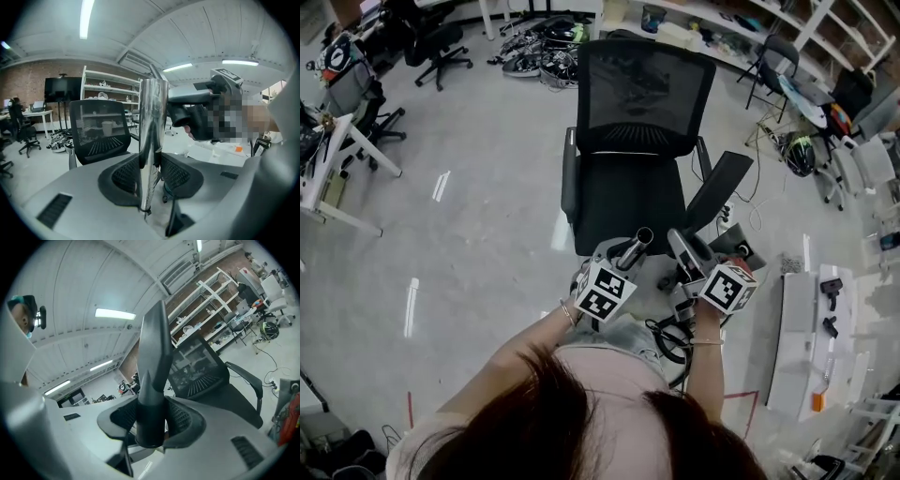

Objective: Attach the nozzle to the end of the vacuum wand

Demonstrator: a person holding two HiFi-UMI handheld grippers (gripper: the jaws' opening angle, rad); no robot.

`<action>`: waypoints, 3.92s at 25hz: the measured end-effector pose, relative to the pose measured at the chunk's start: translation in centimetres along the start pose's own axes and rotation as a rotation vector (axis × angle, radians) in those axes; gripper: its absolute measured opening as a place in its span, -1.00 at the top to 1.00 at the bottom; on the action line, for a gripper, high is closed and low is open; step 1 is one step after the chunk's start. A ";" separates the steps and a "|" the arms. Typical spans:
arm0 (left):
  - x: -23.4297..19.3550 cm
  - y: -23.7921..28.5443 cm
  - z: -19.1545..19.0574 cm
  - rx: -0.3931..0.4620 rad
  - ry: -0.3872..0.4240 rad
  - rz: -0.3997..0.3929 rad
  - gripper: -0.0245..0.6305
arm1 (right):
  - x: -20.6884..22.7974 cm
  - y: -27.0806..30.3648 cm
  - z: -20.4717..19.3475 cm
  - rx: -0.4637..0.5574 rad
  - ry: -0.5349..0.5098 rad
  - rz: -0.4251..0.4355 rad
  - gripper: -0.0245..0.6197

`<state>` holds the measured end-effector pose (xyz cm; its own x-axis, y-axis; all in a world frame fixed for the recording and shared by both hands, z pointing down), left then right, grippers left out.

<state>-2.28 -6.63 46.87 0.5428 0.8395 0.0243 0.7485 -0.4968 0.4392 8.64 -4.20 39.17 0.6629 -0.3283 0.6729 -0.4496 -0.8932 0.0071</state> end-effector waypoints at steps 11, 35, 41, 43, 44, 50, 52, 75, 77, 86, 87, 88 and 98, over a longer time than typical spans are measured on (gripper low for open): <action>2.1 1.4 0.3 -0.023 -0.024 0.142 0.48 | -1.5 0.7 3.8 -0.031 -0.161 0.181 0.35; 5.3 1.4 0.6 -0.021 -0.002 0.161 0.48 | -5.1 1.0 2.2 -0.096 -0.407 0.351 0.35; 5.2 1.8 0.6 -0.022 0.005 0.148 0.48 | -4.8 1.0 2.2 -0.064 -0.418 0.338 0.35; 5.1 1.8 0.5 -0.021 0.006 0.145 0.48 | -4.8 0.9 2.1 -0.047 -0.430 0.330 0.35; 5.1 1.9 0.5 -0.021 0.007 0.143 0.48 | -4.7 0.9 2.0 -0.038 -0.437 0.324 0.35; 5.1 2.6 0.7 -0.023 0.013 0.125 0.48 | -4.3 0.7 2.3 -0.002 -0.471 0.290 0.35; 5.0 2.8 0.9 -0.024 0.029 0.114 0.48 | -4.3 0.8 2.3 0.005 -0.490 0.282 0.35; 4.0 4.1 1.2 -0.022 0.052 0.080 0.47 | -5.2 1.5 1.2 0.062 -0.680 0.105 0.35; 4.0 4.0 1.2 -0.020 0.050 0.075 0.47 | -5.3 1.6 1.3 0.031 -0.669 0.109 0.35; 4.3 3.1 1.0 0.007 0.061 0.030 0.46 | -6.1 1.5 1.4 -0.314 -0.590 0.241 0.34; 4.3 3.0 0.9 0.009 0.061 0.025 0.46 | -6.2 1.4 1.4 -0.352 -0.581 0.275 0.34; 4.3 3.0 0.9 0.010 0.062 0.021 0.46 | -6.3 1.3 1.5 -0.389 -0.580 0.315 0.34; 4.1 3.1 0.9 0.011 0.061 0.031 0.46 | -6.1 1.7 1.8 -0.511 -0.596 0.332 0.34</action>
<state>2.64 -4.98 47.51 0.5420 0.8352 0.0927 0.7359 -0.5250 0.4276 4.88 -4.22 33.75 0.5884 -0.7839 0.1983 -0.7967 -0.5201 0.3078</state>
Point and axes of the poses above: the fingertips, and each gripper's own axes: y forward along the fingers, x to its right, z out of its top, the point moved 4 cm from there along -y, backward along the fingers, and after that the axes turned 13 degrees about z, right-handed, at the moved point
